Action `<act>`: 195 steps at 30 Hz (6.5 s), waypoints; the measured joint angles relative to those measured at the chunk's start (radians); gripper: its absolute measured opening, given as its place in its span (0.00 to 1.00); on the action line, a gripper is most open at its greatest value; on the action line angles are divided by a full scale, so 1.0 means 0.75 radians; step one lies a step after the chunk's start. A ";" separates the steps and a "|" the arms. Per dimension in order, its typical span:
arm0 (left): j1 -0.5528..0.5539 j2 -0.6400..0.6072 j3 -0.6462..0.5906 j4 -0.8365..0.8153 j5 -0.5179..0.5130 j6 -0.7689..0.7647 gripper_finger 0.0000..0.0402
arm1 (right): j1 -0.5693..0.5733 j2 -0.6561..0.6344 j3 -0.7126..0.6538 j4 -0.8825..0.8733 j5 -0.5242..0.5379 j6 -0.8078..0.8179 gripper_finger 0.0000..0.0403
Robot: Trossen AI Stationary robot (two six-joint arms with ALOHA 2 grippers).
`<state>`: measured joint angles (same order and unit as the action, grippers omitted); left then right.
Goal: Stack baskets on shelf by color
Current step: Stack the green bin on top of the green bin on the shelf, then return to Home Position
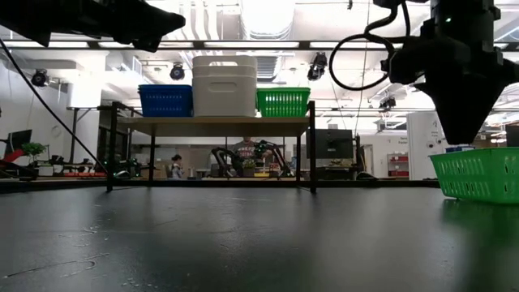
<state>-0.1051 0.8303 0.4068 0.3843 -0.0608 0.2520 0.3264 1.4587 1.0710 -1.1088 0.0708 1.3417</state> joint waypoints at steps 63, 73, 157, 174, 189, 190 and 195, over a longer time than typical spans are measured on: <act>-0.001 -0.011 -0.005 -0.001 0.001 0.024 0.00 | -0.414 0.152 1.290 -0.348 0.386 -2.055 0.02; -0.001 -0.011 -0.005 0.000 0.001 0.030 0.00 | -0.782 0.287 1.290 -0.253 0.182 -2.295 0.02; 0.001 -1.003 -0.509 -0.153 -0.151 0.117 0.00 | -0.506 -1.620 -0.986 1.543 -0.155 -2.314 0.03; 0.000 -1.028 -0.509 -0.131 -0.212 0.097 0.00 | -0.506 -1.877 -1.411 2.027 -0.251 -2.318 0.03; 0.000 -1.002 -0.509 -0.142 -0.211 0.097 0.00 | -0.506 -1.792 -1.411 1.968 -0.244 -1.478 0.03; 0.000 -1.001 -0.509 -0.141 -0.211 0.098 0.00 | -0.506 -1.793 -1.411 1.968 -0.244 -1.486 0.03; 0.000 -0.993 -0.509 -0.141 -0.210 0.098 0.00 | -0.506 -1.792 -1.411 1.964 -0.244 -1.488 0.03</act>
<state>-0.1050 0.0852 0.0254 0.2788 -0.2184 0.3252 -0.0528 0.1144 0.0124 0.3643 -0.1123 0.2260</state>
